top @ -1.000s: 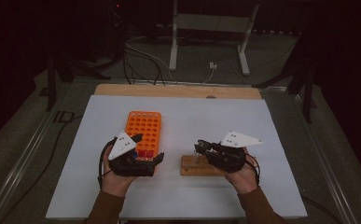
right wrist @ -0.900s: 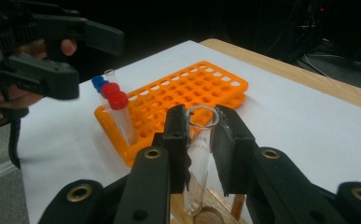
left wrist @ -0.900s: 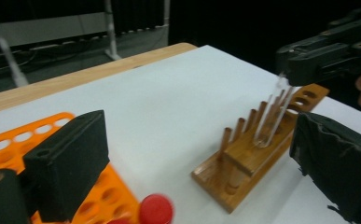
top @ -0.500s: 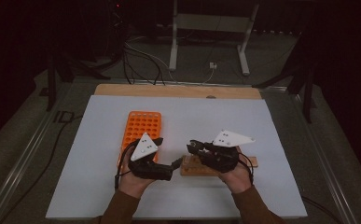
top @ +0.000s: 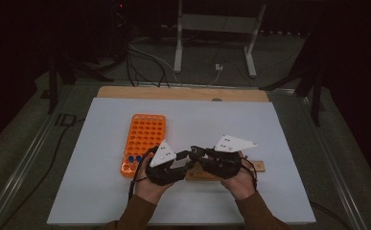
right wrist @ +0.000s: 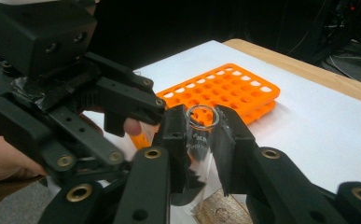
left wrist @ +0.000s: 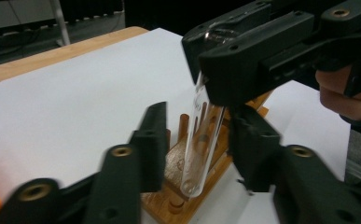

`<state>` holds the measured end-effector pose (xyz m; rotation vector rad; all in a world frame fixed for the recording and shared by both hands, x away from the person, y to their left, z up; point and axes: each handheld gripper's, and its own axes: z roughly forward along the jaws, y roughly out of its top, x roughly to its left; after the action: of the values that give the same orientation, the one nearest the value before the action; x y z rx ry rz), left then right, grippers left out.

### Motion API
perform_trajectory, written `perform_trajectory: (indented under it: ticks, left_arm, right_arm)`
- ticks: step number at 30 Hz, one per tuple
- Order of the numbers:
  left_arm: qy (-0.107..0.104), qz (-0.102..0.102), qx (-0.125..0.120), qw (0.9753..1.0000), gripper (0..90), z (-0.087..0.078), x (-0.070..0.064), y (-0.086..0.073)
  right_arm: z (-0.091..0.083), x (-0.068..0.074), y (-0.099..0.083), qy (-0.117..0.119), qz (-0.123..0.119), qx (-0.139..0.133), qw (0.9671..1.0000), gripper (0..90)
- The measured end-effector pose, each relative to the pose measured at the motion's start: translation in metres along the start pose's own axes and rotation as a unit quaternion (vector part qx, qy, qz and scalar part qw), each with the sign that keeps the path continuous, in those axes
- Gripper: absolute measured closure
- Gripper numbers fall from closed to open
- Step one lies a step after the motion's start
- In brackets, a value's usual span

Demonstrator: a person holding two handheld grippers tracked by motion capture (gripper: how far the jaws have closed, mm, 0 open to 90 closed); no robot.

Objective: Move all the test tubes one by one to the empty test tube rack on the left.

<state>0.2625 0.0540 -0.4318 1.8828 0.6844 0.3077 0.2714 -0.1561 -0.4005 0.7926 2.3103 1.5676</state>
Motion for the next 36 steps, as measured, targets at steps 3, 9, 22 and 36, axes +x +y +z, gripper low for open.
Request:
perform_trajectory:
  ticks: [3, 9, 22, 36]
  left_arm:
    - [-0.005, 0.005, 0.003, 1.0000, 73.8, 0.001, -0.001, -0.001]
    - [-0.003, 0.010, 0.004, 0.9999, 76.2, -0.001, -0.001, -0.002]
    - [0.006, -0.008, -0.008, 0.9999, 76.3, -0.025, 0.010, -0.009]
    - [0.025, -0.014, -0.021, 0.9994, 76.3, -0.065, 0.026, -0.020]
  right_arm:
    - [0.001, 0.001, 0.000, 0.001, -0.001, 0.002, 1.0000, 76.4]
    - [-0.001, -0.002, -0.001, 0.005, 0.007, -0.008, 0.9999, 65.3]
    - [-0.014, -0.019, -0.015, -0.026, 0.032, -0.009, 0.9991, 18.8]
    - [-0.028, -0.037, -0.034, -0.061, 0.056, -0.006, 0.9965, 1.5]
